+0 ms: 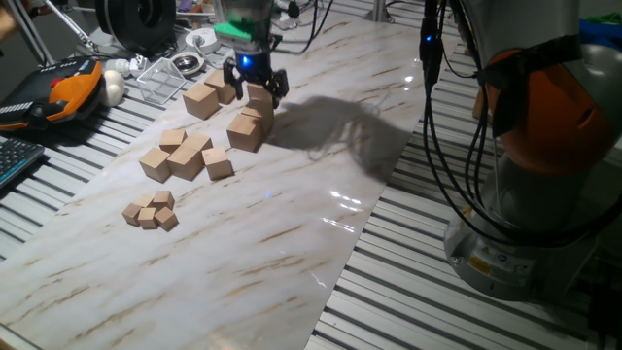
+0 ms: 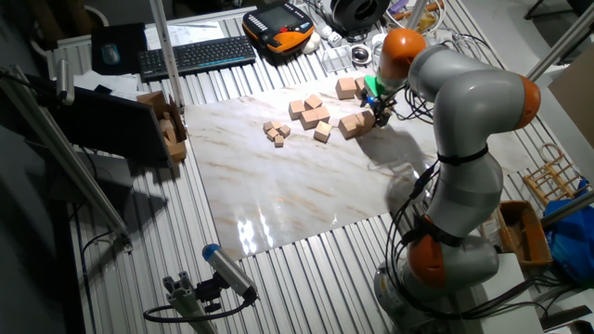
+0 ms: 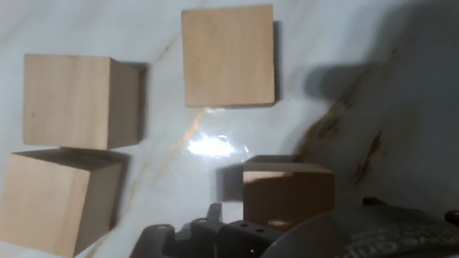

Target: Stack the blocks into a pyramid shape

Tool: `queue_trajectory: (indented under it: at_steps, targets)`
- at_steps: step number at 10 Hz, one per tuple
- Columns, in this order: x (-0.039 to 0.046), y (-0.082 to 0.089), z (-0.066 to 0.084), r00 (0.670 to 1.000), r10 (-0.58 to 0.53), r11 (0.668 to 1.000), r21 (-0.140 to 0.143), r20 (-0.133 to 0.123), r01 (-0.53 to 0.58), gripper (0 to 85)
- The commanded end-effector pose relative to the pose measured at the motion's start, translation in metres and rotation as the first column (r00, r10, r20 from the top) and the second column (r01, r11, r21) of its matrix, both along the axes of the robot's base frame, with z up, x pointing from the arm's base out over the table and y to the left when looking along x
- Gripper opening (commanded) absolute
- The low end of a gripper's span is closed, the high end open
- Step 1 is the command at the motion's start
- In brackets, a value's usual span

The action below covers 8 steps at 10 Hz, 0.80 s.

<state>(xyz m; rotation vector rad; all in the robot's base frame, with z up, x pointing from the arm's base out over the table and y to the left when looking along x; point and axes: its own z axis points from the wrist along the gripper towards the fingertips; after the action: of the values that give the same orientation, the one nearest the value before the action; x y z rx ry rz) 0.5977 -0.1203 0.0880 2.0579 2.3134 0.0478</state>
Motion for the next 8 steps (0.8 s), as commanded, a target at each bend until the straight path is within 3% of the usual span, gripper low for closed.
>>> queue_trajectory:
  at_steps: [1, 4, 8]
  targets:
    - [-0.0007, -0.003, 0.006, 1.000, 0.004, 1.000, -0.004, -0.005, -0.004, 85.0]
    - [0.0013, -0.023, 0.014, 1.000, 0.029, 0.999, -0.014, -0.008, -0.030, 85.0]
    - [0.0059, -0.051, 0.008, 1.000, 0.025, 1.000, -0.015, 0.018, -0.025, 85.0]
